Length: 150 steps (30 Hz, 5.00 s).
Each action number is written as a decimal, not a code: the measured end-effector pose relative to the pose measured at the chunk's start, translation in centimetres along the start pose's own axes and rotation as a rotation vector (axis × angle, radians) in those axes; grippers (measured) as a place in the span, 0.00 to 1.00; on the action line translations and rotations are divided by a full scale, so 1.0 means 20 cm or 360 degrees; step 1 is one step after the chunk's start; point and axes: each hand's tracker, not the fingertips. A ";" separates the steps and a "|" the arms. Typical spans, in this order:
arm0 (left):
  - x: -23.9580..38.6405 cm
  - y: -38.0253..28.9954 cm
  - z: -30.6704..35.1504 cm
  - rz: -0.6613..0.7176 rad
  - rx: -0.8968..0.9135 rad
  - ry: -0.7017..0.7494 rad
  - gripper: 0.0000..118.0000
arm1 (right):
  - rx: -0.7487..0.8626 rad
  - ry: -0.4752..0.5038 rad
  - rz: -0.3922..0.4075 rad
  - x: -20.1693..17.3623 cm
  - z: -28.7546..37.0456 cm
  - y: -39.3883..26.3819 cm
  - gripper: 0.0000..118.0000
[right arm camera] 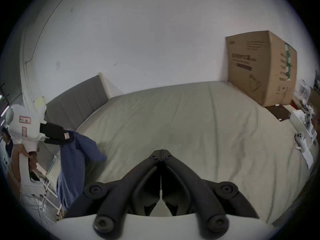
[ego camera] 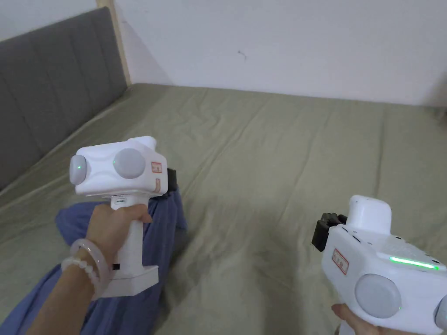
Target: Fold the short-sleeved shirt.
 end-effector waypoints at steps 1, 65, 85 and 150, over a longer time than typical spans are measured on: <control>0.10 0.03 0.01 -0.0052 0.0018 -0.0074 0.03 | 0.0029 -0.0043 -0.0018 0.05 0.03 0.02 0.00; -0.01 -0.43 -0.82 -0.0083 -0.0436 0.0202 0.14 | -0.0320 -0.0316 -0.0066 0.62 -0.26 -0.06 0.00; 0.02 -0.29 -0.69 -0.0102 -0.0342 0.0111 0.02 | -0.1125 -0.0181 0.0054 1.00 -1.20 0.15 0.50; 0.40 1.70 -0.34 -0.0325 0.0936 0.0535 0.02 | 0.0176 -0.0482 -0.0064 0.90 -0.68 2.22 0.00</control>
